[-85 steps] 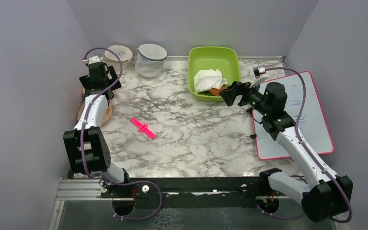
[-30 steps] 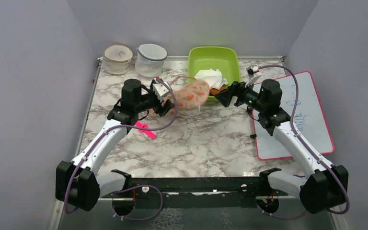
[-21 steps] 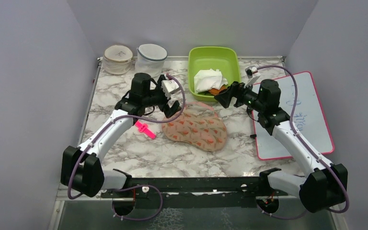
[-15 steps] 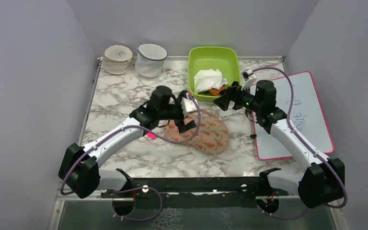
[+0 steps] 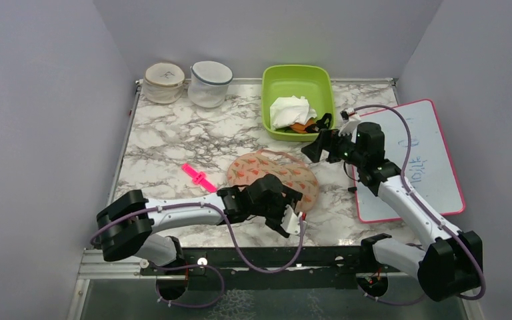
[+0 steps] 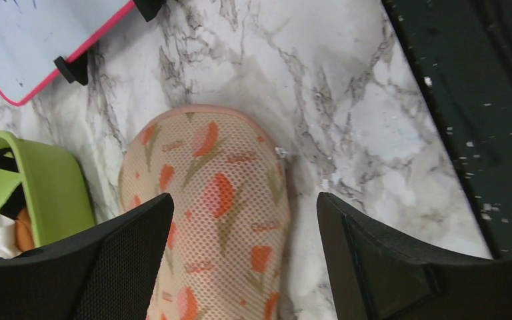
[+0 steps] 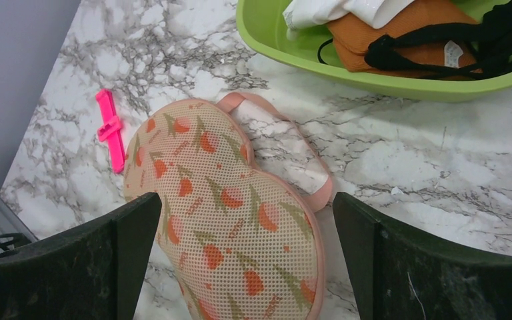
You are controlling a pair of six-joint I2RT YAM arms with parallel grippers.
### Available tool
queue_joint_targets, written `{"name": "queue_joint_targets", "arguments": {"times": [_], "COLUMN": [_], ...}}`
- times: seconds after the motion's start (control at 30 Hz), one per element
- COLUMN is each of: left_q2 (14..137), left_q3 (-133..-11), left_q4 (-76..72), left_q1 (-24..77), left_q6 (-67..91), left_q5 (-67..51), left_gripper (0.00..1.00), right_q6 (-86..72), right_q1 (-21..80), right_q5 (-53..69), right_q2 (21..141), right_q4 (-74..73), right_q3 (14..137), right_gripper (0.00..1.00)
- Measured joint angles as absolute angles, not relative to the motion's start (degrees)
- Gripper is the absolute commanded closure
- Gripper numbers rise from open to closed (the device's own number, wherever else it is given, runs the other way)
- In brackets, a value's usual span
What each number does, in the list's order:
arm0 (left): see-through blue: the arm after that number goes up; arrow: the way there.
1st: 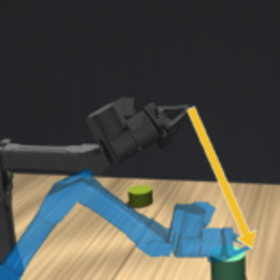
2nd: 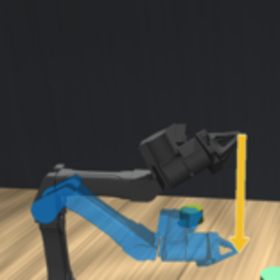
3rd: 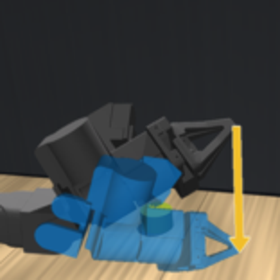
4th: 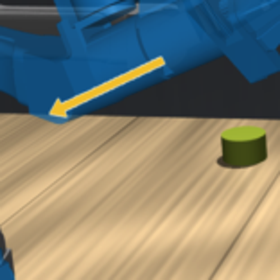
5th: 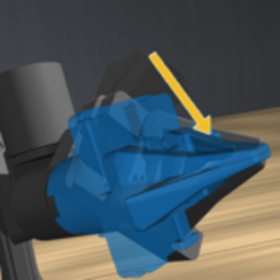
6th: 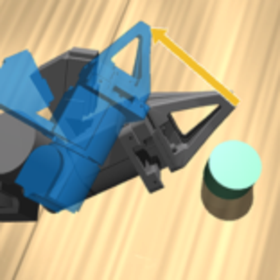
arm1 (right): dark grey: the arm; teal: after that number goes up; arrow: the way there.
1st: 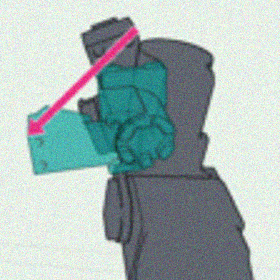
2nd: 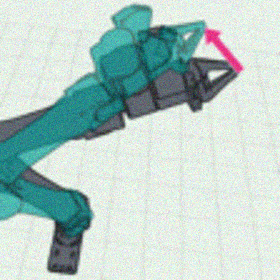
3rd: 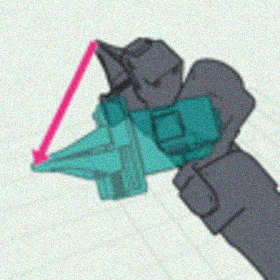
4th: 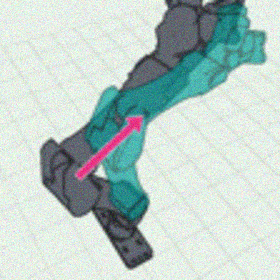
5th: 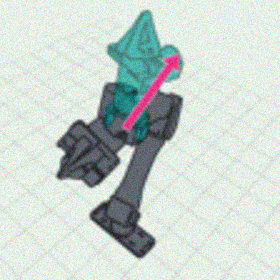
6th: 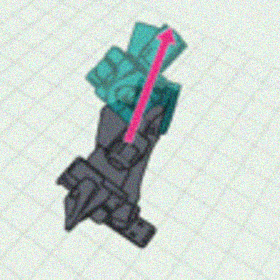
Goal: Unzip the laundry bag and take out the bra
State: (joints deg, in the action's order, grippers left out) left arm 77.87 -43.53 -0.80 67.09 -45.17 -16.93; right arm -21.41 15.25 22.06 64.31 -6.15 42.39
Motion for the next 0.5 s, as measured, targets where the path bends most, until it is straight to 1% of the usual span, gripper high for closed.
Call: {"name": "queue_joint_targets", "arguments": {"times": [0.1, 0.17, 0.2, 0.33, 0.4, 0.43, 0.5], "left_q2": [81.0, 82.1, 82.8, 86.6, 88.4, 89.2, 90.2], "left_q3": [-45.3, -45.3, -45.3, -45.2, -45.1, -45.1, -44.7], "left_q4": [-1.7, -3.3, -4.1, -6.9, -7.5, -7.7, -8.9], "left_q1": [67.0, 67.0, 67.0, 67.0, 67.0, 67.0, 67.0], "left_q6": [-48.1, -49.1, -49.5, -50.5, -50.7, -50.8, -51.1], "left_q5": [-16.5, -16.5, -16.5, -16.5, -16.5, -16.4, -15.9], "left_gripper": [0.29, 0.35, 0.37, 0.37, 0.49, 0.52, 0.56], "right_q6": [-21.8, -22.1, -22.2, -22.3, -22.3, -22.3, -22.4], "right_q1": [15.2, 15.2, 15.2, 15.2, 15.2, 15.2, 15.2], "right_q5": [20.4, 19.3, 18.8, 17.3, 17.0, 17.0, 17.0], "right_q2": [62.0, 60.9, 60.6, 60.3, 60.3, 60.3, 60.4], "right_q4": [-6.0, -6.0, -6.0, -6.0, -6.0, -6.0, -6.0], "right_q3": [41.6, 41.4, 41.3, 41.3, 41.3, 41.3, 41.3], "right_gripper": [0.00, 0.00, 0.00, 0.00, 0.00, 0.00, 0.00]}}
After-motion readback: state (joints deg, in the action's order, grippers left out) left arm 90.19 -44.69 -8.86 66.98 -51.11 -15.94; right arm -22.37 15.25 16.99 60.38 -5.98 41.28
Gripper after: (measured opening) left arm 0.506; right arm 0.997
